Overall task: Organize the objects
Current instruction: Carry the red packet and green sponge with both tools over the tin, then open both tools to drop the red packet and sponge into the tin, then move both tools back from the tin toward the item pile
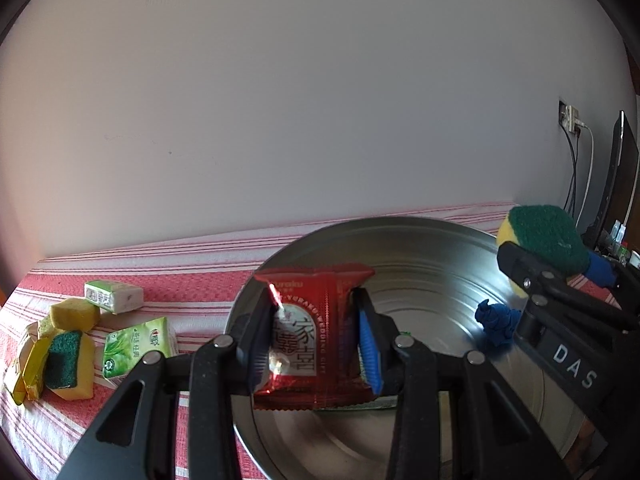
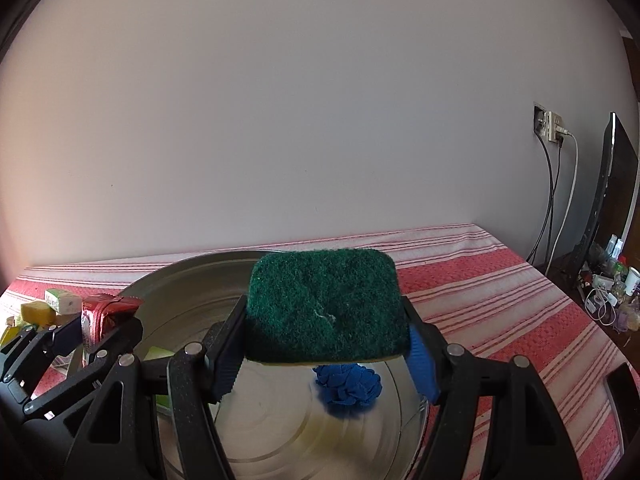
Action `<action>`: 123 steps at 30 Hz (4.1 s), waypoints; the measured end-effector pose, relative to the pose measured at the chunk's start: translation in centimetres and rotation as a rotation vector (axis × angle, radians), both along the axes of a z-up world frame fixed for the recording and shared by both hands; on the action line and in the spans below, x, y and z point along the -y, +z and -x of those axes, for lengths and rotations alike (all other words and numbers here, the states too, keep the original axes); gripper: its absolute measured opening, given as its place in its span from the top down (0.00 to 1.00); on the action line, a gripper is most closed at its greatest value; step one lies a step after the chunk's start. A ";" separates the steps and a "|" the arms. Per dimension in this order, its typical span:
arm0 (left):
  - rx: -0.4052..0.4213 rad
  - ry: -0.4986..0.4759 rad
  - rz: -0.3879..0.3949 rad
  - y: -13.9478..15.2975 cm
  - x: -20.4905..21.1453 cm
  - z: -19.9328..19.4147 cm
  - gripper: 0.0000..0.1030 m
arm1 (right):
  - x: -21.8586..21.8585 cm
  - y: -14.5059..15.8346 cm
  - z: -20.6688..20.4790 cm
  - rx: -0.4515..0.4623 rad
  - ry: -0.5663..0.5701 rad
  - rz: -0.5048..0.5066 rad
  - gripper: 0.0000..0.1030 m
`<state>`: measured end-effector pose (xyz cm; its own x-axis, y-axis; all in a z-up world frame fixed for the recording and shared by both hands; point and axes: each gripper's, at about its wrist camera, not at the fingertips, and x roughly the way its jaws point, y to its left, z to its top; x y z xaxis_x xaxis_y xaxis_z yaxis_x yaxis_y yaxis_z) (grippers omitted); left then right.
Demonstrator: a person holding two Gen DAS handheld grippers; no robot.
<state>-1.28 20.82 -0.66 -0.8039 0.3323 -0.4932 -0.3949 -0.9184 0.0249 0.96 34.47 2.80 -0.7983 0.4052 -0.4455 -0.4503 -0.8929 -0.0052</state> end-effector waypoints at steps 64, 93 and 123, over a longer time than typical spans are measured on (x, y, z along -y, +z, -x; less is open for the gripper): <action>-0.066 0.061 0.002 0.2 0.5 -1.9 0.00 | -0.1 -1.4 -0.5 -0.043 -0.011 0.040 0.18; -0.143 0.207 -0.011 0.4 5.9 -0.9 0.01 | 3.1 -1.2 -1.7 -0.177 -0.014 -0.078 0.18; -0.050 0.381 0.006 -0.1 21.3 0.7 0.01 | 12.4 -2.0 -0.2 -0.124 0.197 -0.060 0.18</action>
<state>-2.02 -0.51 -0.76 -0.8924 0.0018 -0.4513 -0.0230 -0.9989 0.0415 1.19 22.07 0.85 -0.9117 0.2585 -0.3192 -0.2675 -0.9634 -0.0160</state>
